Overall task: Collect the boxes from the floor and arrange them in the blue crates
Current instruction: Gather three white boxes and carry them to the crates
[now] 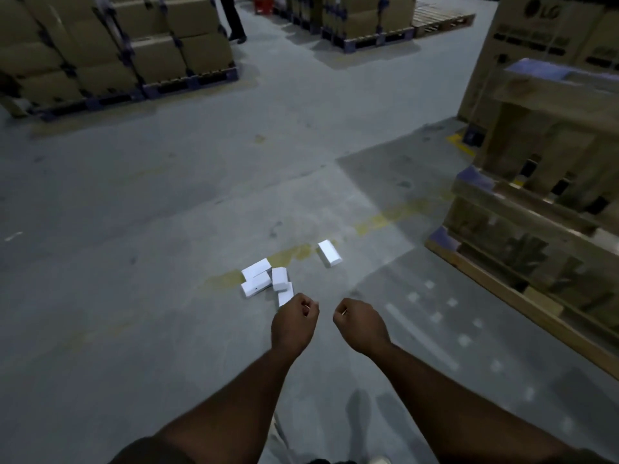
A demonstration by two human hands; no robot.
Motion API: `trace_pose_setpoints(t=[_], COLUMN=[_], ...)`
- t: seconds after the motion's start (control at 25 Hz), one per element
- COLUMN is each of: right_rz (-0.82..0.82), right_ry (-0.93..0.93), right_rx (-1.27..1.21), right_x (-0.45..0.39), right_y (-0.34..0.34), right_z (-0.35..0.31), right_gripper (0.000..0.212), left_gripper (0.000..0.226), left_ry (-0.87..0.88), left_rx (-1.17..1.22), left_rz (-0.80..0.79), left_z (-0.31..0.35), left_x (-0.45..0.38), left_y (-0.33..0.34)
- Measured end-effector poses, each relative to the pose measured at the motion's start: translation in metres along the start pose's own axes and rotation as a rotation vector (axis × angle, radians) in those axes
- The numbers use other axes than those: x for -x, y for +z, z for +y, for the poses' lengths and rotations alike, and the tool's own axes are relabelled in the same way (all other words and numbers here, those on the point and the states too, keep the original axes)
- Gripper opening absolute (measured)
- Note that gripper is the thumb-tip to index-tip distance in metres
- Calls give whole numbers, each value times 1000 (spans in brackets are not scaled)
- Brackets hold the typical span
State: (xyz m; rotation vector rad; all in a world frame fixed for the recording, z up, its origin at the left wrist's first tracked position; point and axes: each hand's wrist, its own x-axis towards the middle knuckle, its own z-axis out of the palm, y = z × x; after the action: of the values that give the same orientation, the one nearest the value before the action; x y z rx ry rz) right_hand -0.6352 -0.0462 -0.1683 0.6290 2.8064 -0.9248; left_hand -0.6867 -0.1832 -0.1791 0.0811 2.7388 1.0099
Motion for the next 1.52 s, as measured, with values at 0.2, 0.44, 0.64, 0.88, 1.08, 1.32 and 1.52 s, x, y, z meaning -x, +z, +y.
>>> trace_pose_setpoints(t=[0.2, 0.44, 0.64, 0.88, 1.08, 1.32, 1.52], right_rz=[-13, -87, -122, -138, -184, -247, -219], right_ry=[-17, 60, 64, 103, 164, 220, 384], right_rx=[29, 33, 26, -36, -126, -106, -184], right_x=[-49, -111, -161, -263, -385, -499, -565], right_y=[37, 83, 101, 116, 149, 224, 307], right_z=[-62, -140, -179, -186, -174, -114, -70], right_gripper=[22, 24, 25, 24, 23, 21, 23], left_gripper=[18, 25, 22, 18, 23, 26, 25], left_ry=[-57, -127, -136, -188, -286, -426, -450], left_rx=[35, 46, 34, 34, 28, 45, 6], left_rz=[-31, -62, -97, -172, -185, -259, -368], left_z=[-56, -133, -157, -157, -168, -200, -252], left_x=[-61, -146, -214, -309, -415, -521, -587], left_y=[-38, -87, -112, -105, -66, 27, 103])
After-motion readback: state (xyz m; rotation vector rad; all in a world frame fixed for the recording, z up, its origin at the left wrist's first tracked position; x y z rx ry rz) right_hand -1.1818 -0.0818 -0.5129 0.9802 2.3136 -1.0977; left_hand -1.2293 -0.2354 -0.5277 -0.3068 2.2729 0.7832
